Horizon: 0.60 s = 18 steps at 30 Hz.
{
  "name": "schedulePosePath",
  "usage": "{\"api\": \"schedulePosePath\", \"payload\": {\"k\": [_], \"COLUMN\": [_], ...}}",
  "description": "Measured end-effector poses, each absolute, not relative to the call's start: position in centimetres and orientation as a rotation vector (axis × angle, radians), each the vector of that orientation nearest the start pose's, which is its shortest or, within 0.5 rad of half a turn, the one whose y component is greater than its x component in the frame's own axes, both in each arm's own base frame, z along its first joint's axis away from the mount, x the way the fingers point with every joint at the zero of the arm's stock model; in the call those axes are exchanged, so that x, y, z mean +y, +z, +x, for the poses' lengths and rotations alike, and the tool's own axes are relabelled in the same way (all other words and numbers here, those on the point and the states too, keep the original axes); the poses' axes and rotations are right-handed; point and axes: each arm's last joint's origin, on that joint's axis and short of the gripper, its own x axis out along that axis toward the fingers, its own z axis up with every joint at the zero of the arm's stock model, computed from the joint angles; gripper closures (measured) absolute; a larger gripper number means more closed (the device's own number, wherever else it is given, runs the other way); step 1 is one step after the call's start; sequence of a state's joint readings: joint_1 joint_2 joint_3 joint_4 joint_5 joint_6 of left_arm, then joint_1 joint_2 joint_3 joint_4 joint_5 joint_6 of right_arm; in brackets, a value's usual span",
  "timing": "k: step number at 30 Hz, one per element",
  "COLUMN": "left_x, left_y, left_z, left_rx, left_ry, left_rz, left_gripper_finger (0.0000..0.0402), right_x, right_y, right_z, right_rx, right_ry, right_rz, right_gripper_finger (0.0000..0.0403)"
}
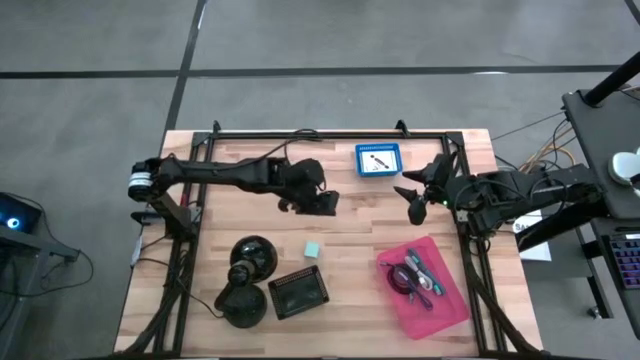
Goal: Pick and place items into bin
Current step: Put the white charger adapter into the black bin
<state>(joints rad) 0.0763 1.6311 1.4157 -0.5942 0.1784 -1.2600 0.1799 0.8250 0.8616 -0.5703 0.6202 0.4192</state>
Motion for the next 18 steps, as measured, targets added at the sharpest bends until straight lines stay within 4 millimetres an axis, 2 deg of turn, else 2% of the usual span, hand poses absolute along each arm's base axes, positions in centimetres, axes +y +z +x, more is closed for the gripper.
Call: {"api": "schedulePosePath", "payload": {"k": [6,11,18], "left_x": [1.1,0.0,-0.9], "left_y": [29.3,26.9,24.1], "left_z": [35.5,36.0,37.0], "left_rx": [0.794,0.902,0.994], "left_ry": [0.477,0.576,0.617], "left_rz": [-1.269,-1.271,-1.242], "left_gripper_finger": [0.0197,0.0197,0.0197], "right_x": [1.3,1.3,1.3], "right_y": [31.8,31.7,31.6], "right_z": [16.5,16.6,16.8], "right_rx": [0.419,0.427,0.438], "right_ry": [-0.514,-0.515,-0.517], "right_rz": [0.139,0.131,0.123], "right_gripper_finger": [0.0188,0.0188,0.0188]}}
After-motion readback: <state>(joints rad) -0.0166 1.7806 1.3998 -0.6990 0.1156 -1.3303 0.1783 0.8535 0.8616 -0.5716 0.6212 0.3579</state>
